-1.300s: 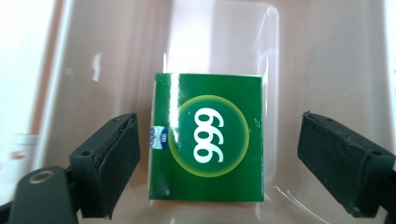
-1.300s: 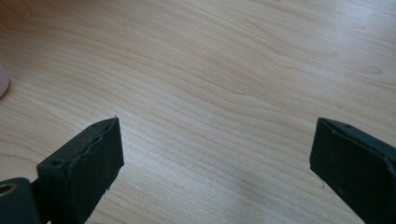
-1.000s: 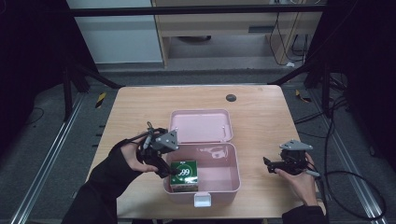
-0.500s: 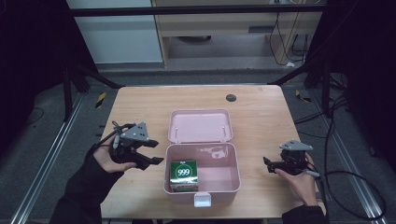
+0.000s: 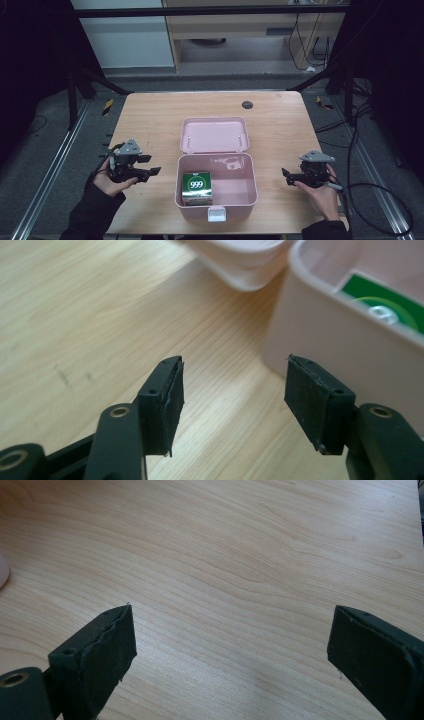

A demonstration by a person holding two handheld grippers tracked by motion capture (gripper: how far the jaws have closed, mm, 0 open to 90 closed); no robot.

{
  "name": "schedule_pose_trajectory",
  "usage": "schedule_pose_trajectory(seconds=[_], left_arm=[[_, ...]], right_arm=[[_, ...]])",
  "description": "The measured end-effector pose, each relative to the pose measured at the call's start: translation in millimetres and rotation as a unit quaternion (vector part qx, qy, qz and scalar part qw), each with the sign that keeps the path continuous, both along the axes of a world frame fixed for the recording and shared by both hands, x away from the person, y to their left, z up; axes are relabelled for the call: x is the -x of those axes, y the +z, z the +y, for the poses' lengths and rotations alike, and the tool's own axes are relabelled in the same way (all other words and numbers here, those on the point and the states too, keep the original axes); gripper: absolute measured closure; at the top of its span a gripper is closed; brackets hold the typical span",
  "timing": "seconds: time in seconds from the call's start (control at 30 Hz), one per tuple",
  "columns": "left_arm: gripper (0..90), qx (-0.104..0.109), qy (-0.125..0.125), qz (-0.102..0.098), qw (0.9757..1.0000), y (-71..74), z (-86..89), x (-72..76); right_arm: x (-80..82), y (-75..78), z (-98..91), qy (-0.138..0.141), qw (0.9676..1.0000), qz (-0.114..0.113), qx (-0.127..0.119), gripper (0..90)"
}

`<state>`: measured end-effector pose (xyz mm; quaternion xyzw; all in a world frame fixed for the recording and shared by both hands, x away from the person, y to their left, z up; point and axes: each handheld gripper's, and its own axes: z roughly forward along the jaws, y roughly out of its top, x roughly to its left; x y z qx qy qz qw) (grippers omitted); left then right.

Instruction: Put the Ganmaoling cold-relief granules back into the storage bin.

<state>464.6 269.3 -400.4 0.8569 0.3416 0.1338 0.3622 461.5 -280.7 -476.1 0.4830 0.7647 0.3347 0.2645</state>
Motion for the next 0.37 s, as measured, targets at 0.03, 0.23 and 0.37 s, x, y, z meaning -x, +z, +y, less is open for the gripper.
schedule_pose_trajectory(seconds=[0.03, 0.23, 0.37], left_arm=[[37.6, 0.003, 0.011, 0.000, 0.9999, -5.4, 2.7, -0.5], [33.4, 0.026, 0.095, 0.018, 0.9949, -39.0, 21.8, -8.8], [30.7, 0.027, 0.125, 0.029, 0.9913, -52.6, 27.8, -12.1]], right_arm=[[0.5, 0.1, 0.1, -0.002, 1.0000, 0.000, -0.002, 5.6], [0.0, -1.9, -0.1, -0.011, 0.9999, -0.003, 0.002, 4.8], [0.7, -2.2, -1.5, -0.018, 0.9998, -0.006, 0.001, 4.4]])
